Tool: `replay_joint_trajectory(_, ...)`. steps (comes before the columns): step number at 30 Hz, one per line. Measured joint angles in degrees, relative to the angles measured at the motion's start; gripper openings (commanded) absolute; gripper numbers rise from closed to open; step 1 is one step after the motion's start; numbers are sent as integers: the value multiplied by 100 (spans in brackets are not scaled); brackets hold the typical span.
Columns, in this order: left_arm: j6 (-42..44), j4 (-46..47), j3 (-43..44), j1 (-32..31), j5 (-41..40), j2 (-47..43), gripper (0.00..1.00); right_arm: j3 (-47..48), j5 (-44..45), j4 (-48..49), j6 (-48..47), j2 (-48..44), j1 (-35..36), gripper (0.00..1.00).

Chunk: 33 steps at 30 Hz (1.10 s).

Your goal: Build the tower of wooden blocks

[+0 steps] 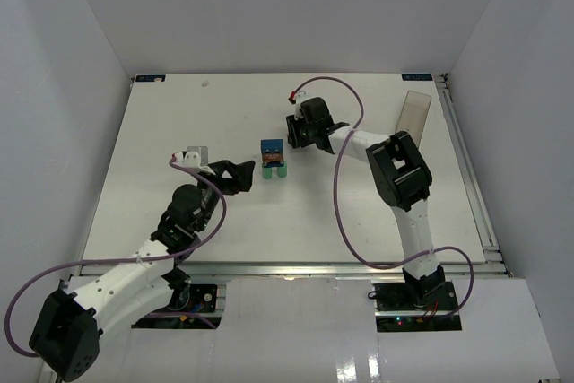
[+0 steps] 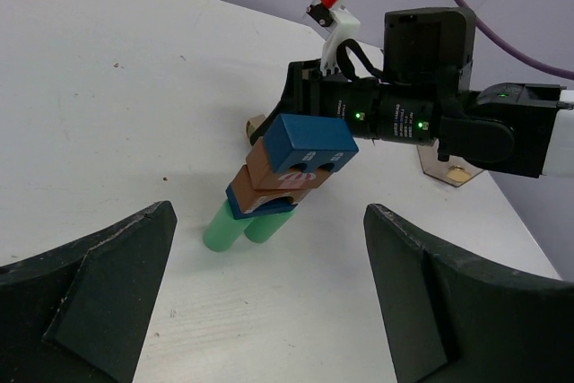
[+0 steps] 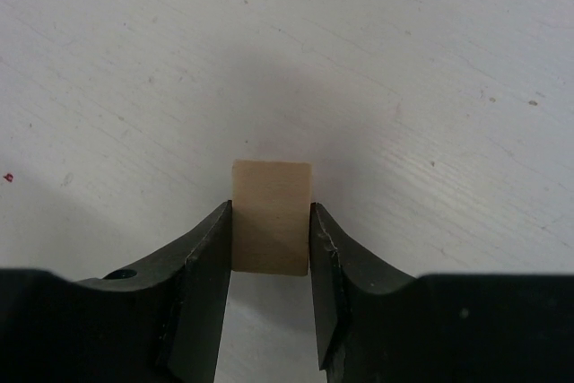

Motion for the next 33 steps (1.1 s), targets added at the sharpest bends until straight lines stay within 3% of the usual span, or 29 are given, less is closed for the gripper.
replay_joint_trajectory(3, 9, 0, 0, 1, 139, -64, 93, -654, -12, 171, 1, -420, -30, 10)
replay_joint_trajectory(7, 40, 4, 0, -1, 446, -161, 90, -2260, -235, 435, 318, -1675, -256, 10)
replay_joint_trajectory(13, 58, 83, 0, -29, 729, -217, 90, -4536, -1345, 1330, 1204, -3428, -958, 13)
replay_joint_trajectory(19, 123, 230, 0, -31, 1014, -230, 85, -5772, -2731, 2776, 2217, -3558, -1011, 12)
replay_joint_trajectory(23, 147, 543, 2, -32, 1675, -186, 85, -6267, -3403, 3600, 2641, -3878, -1014, 13)
replay_joint_trajectory(29, -324, 652, 223, -39, 3066, 356, 87, -6963, -3975, 5154, 2793, -5645, -960, 16)
replay_joint_trajectory(33, -797, 1085, 185, -54, 3952, 384, 89, -7229, -4031, 5711, 2488, -6701, -495, 15)
